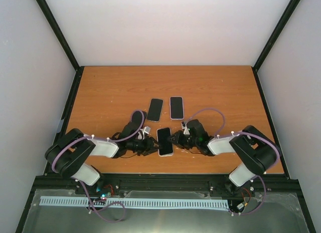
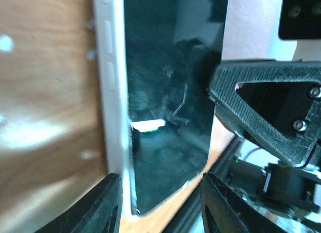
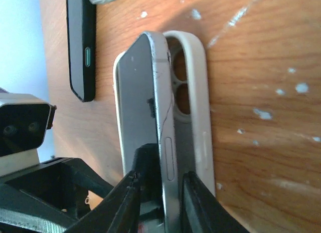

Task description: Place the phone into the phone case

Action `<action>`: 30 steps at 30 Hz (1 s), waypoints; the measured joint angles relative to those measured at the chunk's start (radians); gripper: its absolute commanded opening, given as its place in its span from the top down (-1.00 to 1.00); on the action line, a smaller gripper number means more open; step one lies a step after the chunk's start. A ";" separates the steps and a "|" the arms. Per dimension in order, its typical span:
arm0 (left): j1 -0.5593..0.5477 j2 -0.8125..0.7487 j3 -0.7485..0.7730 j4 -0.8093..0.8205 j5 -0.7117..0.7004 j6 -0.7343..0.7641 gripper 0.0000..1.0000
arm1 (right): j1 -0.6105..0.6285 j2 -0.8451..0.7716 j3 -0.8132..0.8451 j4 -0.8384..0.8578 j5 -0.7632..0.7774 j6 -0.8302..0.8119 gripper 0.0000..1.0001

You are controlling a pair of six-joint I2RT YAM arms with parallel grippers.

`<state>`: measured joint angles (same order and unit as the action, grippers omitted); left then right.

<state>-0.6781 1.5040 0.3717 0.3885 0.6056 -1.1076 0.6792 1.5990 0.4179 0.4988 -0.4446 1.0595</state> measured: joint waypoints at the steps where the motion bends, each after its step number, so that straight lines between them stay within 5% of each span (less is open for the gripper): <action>1: -0.006 0.000 -0.008 0.025 0.018 -0.018 0.14 | 0.000 -0.014 0.005 -0.024 0.008 -0.010 0.36; 6: -0.011 -0.024 -0.032 0.069 0.050 -0.073 0.11 | 0.006 -0.151 0.021 -0.224 0.073 -0.066 0.06; 12: -0.006 -0.080 0.011 -0.062 -0.017 -0.053 0.11 | 0.006 -0.263 0.061 -0.401 0.143 -0.148 -0.11; 30: 0.031 0.068 0.050 -0.026 -0.011 -0.024 0.38 | 0.027 -0.107 0.068 -0.261 0.050 -0.107 -0.44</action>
<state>-0.6472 1.5723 0.4217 0.3630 0.5945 -1.1320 0.7059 1.4918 0.4854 0.2382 -0.3950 0.9527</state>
